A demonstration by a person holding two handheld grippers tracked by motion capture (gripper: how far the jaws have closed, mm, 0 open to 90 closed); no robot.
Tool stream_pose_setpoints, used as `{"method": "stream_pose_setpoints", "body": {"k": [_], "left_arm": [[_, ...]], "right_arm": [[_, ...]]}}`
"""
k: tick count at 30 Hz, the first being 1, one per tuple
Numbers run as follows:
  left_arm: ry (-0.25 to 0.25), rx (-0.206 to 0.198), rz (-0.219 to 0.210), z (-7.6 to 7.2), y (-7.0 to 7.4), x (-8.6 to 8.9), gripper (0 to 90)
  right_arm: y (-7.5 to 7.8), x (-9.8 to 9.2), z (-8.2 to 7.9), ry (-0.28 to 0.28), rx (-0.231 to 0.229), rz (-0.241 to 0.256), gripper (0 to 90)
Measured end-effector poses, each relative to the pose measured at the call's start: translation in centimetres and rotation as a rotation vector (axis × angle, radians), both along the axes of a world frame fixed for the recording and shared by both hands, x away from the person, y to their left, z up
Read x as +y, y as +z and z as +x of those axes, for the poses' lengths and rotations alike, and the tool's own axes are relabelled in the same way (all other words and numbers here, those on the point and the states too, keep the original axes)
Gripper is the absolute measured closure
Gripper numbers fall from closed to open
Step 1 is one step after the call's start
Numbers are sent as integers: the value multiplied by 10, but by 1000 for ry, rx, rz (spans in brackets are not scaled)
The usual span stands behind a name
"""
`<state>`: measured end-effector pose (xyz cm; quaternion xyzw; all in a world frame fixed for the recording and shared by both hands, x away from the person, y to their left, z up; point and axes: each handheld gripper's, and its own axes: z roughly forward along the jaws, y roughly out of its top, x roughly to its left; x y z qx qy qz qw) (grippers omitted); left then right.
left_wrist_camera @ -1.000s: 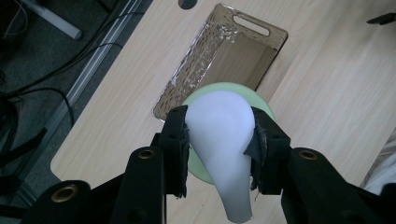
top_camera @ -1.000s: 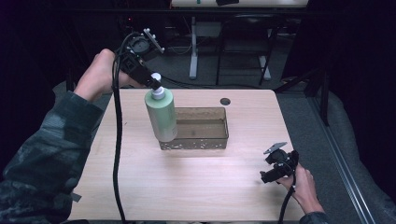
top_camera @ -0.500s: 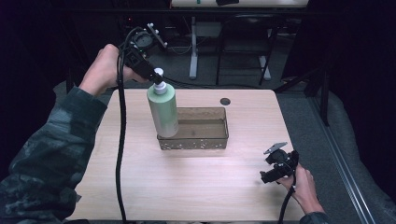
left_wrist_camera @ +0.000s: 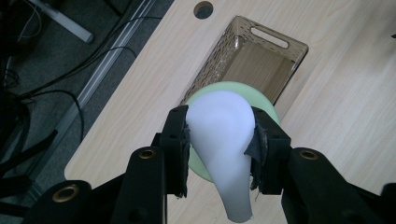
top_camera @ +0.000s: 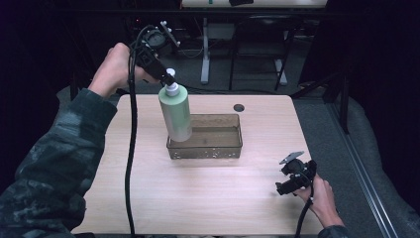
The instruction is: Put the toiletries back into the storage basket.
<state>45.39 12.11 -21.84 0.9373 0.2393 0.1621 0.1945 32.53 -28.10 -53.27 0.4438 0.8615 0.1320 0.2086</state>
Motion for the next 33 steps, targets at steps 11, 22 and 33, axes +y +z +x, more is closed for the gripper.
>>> {"method": "stream_pose_setpoints", "body": {"k": [11,22,33], "left_arm": [[17,-11,0,6,-3,3,629],[22,-12,5,9,-5,2,629],[25,-5,8,14,-16,-3,629]], "right_arm": [[0,0,0,1,3,1,0],[1,1,-1,4,-1,1,0],[2,1,-1,6,-2,-1,0]]}}
